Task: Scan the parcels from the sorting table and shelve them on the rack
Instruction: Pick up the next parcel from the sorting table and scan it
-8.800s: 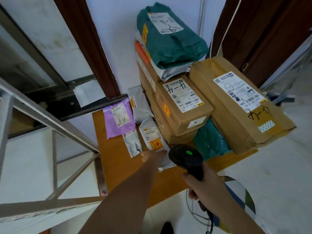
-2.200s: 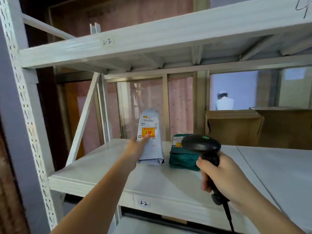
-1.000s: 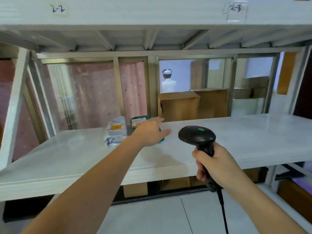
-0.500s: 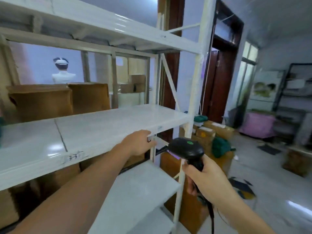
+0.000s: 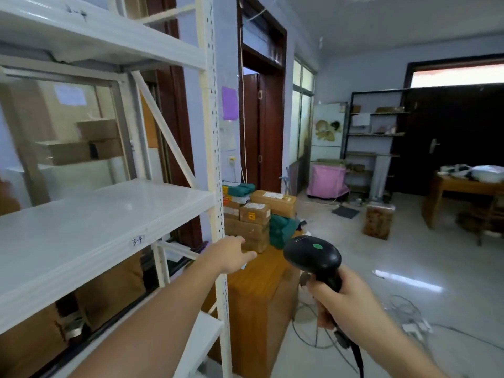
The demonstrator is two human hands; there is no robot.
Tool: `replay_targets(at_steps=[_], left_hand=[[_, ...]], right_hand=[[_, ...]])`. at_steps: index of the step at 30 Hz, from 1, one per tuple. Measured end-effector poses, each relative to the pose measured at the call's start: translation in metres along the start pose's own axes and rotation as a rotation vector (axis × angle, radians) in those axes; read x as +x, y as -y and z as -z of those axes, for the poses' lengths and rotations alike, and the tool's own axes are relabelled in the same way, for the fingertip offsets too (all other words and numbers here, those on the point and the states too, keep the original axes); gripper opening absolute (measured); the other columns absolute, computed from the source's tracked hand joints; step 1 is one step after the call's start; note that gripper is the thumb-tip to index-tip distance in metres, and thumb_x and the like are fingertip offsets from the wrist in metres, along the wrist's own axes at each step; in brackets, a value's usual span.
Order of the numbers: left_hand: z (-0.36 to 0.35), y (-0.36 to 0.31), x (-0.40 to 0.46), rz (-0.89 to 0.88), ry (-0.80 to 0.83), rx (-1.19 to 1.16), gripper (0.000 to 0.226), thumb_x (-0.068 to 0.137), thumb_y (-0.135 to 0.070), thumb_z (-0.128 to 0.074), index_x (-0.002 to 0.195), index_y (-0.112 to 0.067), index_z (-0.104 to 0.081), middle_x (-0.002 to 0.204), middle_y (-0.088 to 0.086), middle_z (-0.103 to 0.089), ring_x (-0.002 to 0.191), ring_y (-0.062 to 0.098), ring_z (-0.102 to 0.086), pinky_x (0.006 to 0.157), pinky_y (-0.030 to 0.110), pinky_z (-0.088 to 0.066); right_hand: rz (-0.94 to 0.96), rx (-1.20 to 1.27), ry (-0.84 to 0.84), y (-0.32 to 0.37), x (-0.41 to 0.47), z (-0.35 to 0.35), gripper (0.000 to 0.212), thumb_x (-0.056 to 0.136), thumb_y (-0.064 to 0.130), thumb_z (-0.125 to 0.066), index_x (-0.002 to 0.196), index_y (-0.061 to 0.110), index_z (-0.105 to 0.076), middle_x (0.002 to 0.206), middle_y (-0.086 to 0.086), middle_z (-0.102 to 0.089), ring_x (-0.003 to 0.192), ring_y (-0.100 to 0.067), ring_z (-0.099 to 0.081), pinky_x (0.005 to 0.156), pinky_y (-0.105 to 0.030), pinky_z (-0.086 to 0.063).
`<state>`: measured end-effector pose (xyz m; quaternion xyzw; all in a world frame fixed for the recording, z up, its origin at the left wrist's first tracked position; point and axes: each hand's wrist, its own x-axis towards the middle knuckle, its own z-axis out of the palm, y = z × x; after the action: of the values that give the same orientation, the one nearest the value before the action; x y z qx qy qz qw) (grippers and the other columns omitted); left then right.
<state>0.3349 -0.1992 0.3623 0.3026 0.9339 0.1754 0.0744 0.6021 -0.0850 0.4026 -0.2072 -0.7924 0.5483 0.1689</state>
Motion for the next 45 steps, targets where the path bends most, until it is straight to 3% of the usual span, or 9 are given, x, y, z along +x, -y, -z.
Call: replay_targets(at_steps=[8,16,25,30,33,36,39,42,45], left_hand=[[-0.054,-0.027,0.140,-0.059,0.065,-0.039,0.065,0.105,-0.057,-0.053,0.159,-0.020,-0.043,0.161,0.005,-0.050,0.142,0.026,-0.053,0.113,0.042,-0.048],[-0.119,-0.057,0.280,-0.053,0.173,0.015,0.066,0.105,-0.058,-0.050,0.157,-0.018,-0.044,0.159,0.007,-0.050,0.142,0.028,-0.051,0.112,0.043,-0.047],[-0.135,-0.051,0.427,0.205,0.176,-0.158,0.068,0.103,-0.058,-0.053,0.155,-0.015,-0.047,0.157,0.010,-0.053,0.140,0.029,-0.054,0.114,0.047,-0.047],[-0.138,-0.031,0.484,0.410,0.177,-0.565,0.067,0.096,-0.041,-0.066,0.144,0.005,-0.056,0.148,0.028,-0.057,0.137,0.045,-0.054,0.116,0.051,-0.045],[-0.143,-0.016,0.522,0.481,0.156,-0.567,0.047,0.109,-0.029,-0.054,0.142,0.006,-0.058,0.145,0.025,-0.060,0.137,0.041,-0.055,0.115,0.043,-0.044],[-0.150,-0.001,0.568,0.509,0.136,-0.619,0.029,0.112,-0.028,-0.048,0.117,-0.009,-0.070,0.110,0.009,-0.067,0.102,0.024,-0.065,0.103,0.040,-0.048],[-0.154,0.013,0.614,0.640,0.065,-0.751,0.030,0.111,-0.037,-0.049,0.087,-0.022,-0.058,0.089,-0.001,-0.055,0.077,0.012,-0.051,0.075,0.033,-0.044],[-0.166,0.026,0.647,0.807,0.036,-1.010,0.066,0.100,-0.063,-0.057,0.146,-0.016,-0.054,0.142,0.011,-0.059,0.126,0.029,-0.058,0.100,0.041,-0.046],[-0.183,0.036,0.674,0.947,-0.039,-1.193,0.105,0.082,-0.083,-0.064,0.162,-0.021,-0.035,0.159,0.010,-0.047,0.138,0.036,-0.052,0.111,0.049,-0.048]], right_hand=[[-0.080,0.021,-0.063,-0.025,0.101,0.020,0.005,0.094,0.012,-0.057,0.099,0.011,-0.058,0.065,-0.009,-0.056,0.051,-0.016,-0.058,0.046,-0.019,-0.048],[-0.125,-0.065,-0.075,-0.076,0.239,0.043,0.005,0.092,0.018,-0.059,0.095,0.014,-0.059,0.063,-0.007,-0.063,0.047,-0.014,-0.061,0.047,-0.024,-0.048],[-0.084,-0.056,0.102,-0.108,0.416,0.072,0.002,0.088,0.017,-0.061,0.088,0.017,-0.059,0.063,-0.005,-0.059,0.055,-0.018,-0.061,0.051,-0.028,-0.052],[-0.087,-0.025,0.203,-0.119,0.498,0.067,0.013,0.091,0.016,-0.060,0.093,0.028,-0.055,0.067,-0.003,-0.059,0.054,-0.016,-0.060,0.051,-0.021,-0.050],[-0.104,-0.039,0.246,-0.130,0.551,0.061,0.012,0.091,0.014,-0.060,0.093,0.025,-0.056,0.066,-0.004,-0.060,0.052,-0.017,-0.060,0.051,-0.022,-0.050],[-0.097,-0.060,0.261,-0.139,0.605,0.054,0.014,0.091,0.012,-0.060,0.091,0.025,-0.056,0.064,-0.006,-0.061,0.049,-0.016,-0.059,0.049,-0.022,-0.049],[-0.115,-0.061,0.276,-0.145,0.659,0.049,0.011,0.092,0.012,-0.060,0.094,0.022,-0.057,0.062,-0.008,-0.059,0.043,-0.014,-0.057,0.046,-0.023,-0.047],[-0.096,-0.093,0.276,-0.151,0.705,0.043,0.006,0.091,0.016,-0.062,0.094,0.020,-0.058,0.066,-0.018,-0.064,0.047,-0.019,-0.062,0.050,-0.031,-0.052],[-0.113,-0.089,0.296,-0.158,0.742,0.036,0.005,0.091,0.018,-0.063,0.094,0.018,-0.059,0.065,-0.014,-0.064,0.047,-0.019,-0.062,0.050,-0.030,-0.050]])
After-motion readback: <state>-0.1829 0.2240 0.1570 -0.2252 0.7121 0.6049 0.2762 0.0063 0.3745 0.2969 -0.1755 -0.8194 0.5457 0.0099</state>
